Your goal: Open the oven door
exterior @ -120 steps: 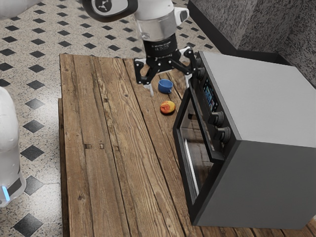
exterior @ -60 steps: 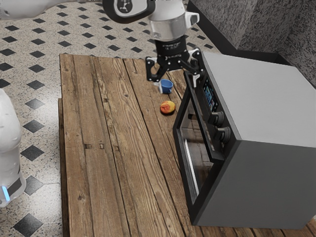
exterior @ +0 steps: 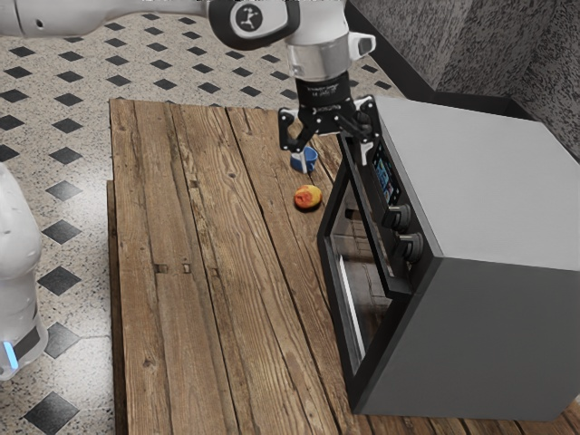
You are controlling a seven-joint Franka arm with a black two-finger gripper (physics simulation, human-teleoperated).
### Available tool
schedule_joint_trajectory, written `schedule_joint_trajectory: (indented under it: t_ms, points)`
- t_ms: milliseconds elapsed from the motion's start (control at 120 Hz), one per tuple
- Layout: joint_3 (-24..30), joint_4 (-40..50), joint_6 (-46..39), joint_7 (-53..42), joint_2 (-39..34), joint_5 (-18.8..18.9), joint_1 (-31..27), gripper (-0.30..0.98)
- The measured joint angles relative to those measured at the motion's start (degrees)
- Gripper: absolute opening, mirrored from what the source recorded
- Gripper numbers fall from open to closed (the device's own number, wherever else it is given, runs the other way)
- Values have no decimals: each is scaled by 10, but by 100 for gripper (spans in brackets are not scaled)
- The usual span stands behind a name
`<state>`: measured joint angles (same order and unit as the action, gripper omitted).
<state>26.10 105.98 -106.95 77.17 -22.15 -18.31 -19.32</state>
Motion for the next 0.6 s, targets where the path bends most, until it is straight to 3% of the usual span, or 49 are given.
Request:
schedule_joint_trajectory:
  t_ms: [600]
  points:
    - [0, 36, -23, -43, 2, -21, 1, 69]
